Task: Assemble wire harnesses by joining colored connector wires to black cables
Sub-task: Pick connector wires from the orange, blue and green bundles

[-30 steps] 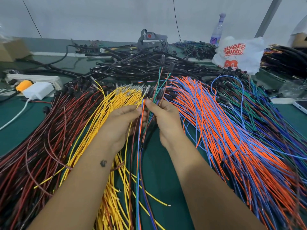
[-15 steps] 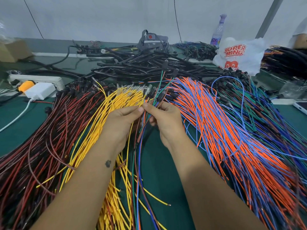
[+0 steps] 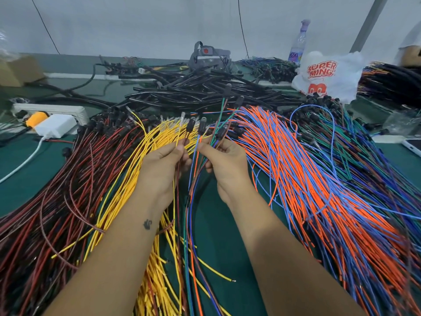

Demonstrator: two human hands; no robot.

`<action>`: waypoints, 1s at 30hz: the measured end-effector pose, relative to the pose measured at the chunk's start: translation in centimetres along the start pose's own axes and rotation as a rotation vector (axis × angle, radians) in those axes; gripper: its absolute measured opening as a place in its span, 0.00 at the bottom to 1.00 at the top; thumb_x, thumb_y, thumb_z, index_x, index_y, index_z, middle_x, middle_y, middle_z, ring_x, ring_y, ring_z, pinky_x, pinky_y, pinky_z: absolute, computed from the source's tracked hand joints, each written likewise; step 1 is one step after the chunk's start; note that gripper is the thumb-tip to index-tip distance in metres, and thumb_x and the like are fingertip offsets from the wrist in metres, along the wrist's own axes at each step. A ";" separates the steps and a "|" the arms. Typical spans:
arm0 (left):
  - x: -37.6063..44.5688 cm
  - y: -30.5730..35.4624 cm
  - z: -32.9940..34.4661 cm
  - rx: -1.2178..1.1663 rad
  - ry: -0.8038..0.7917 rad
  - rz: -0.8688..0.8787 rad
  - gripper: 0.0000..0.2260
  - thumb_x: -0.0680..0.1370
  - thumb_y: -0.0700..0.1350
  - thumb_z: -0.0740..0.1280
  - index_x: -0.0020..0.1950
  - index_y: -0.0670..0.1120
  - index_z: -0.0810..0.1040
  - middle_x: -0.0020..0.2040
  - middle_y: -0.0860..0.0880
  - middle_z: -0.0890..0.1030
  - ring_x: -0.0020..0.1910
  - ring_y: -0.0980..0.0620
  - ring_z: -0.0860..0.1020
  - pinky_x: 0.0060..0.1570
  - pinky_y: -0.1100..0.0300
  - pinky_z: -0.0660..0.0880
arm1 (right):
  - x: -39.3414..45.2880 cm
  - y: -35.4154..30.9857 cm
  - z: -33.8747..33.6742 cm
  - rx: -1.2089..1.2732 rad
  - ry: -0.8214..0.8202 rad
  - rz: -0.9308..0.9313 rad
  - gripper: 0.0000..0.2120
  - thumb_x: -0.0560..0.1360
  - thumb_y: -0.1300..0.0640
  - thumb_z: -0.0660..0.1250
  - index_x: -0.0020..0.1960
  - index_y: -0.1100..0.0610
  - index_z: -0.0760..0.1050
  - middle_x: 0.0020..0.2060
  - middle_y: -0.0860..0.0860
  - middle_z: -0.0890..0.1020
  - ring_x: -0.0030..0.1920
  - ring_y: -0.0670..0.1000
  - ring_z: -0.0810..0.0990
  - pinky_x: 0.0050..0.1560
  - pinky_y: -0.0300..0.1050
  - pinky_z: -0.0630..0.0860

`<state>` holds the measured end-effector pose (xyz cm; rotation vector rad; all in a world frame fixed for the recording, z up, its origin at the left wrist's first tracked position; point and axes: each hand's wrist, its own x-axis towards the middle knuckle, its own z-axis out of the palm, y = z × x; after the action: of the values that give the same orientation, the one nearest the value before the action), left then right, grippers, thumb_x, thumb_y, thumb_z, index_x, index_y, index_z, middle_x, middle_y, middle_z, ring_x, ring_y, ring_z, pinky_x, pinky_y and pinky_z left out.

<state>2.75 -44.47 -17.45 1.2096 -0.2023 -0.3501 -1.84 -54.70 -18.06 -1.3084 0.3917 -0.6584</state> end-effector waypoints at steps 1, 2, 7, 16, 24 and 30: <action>0.0 0.0 0.0 -0.003 -0.022 -0.012 0.09 0.81 0.38 0.62 0.45 0.44 0.81 0.29 0.52 0.75 0.28 0.58 0.74 0.31 0.69 0.75 | 0.0 -0.1 -0.1 0.019 0.019 0.007 0.08 0.72 0.65 0.71 0.38 0.53 0.79 0.26 0.44 0.75 0.21 0.42 0.68 0.24 0.33 0.66; 0.0 0.0 0.2 -0.003 -0.048 -0.024 0.09 0.81 0.38 0.61 0.47 0.44 0.81 0.30 0.52 0.75 0.29 0.58 0.74 0.32 0.69 0.75 | 0.1 -0.1 -0.1 0.033 0.033 0.012 0.09 0.73 0.65 0.71 0.38 0.53 0.78 0.26 0.45 0.75 0.21 0.42 0.68 0.24 0.33 0.66; -0.5 -0.2 0.5 0.151 -0.147 0.006 0.12 0.81 0.37 0.61 0.48 0.49 0.82 0.36 0.53 0.84 0.31 0.59 0.79 0.32 0.68 0.75 | 0.0 -0.3 -0.1 0.031 0.041 0.007 0.08 0.73 0.66 0.70 0.39 0.55 0.78 0.27 0.49 0.75 0.22 0.43 0.68 0.24 0.34 0.66; -0.6 -0.4 0.5 0.397 -0.110 0.108 0.11 0.80 0.47 0.65 0.60 0.49 0.81 0.62 0.49 0.80 0.62 0.54 0.77 0.65 0.55 0.71 | 0.0 -0.2 -0.3 0.012 0.054 -0.020 0.08 0.73 0.66 0.70 0.39 0.55 0.79 0.25 0.45 0.76 0.22 0.43 0.68 0.25 0.34 0.67; -0.8 0.3 1.0 0.224 -0.095 0.016 0.12 0.82 0.44 0.60 0.53 0.42 0.82 0.44 0.41 0.85 0.40 0.48 0.83 0.41 0.60 0.80 | -0.2 -0.1 0.2 0.005 0.032 -0.029 0.07 0.73 0.64 0.72 0.41 0.53 0.80 0.28 0.46 0.77 0.23 0.43 0.69 0.25 0.35 0.68; -0.4 -0.1 0.7 0.293 -0.105 -0.054 0.19 0.81 0.57 0.58 0.65 0.47 0.76 0.61 0.44 0.80 0.62 0.46 0.77 0.66 0.47 0.70 | -0.3 -0.1 0.1 0.010 0.016 -0.063 0.07 0.72 0.66 0.72 0.42 0.54 0.81 0.28 0.43 0.79 0.26 0.37 0.73 0.30 0.28 0.69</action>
<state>2.14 -45.00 -17.25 1.4889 -0.3202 -0.4424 -2.00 -54.43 -17.94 -1.3108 0.3603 -0.7232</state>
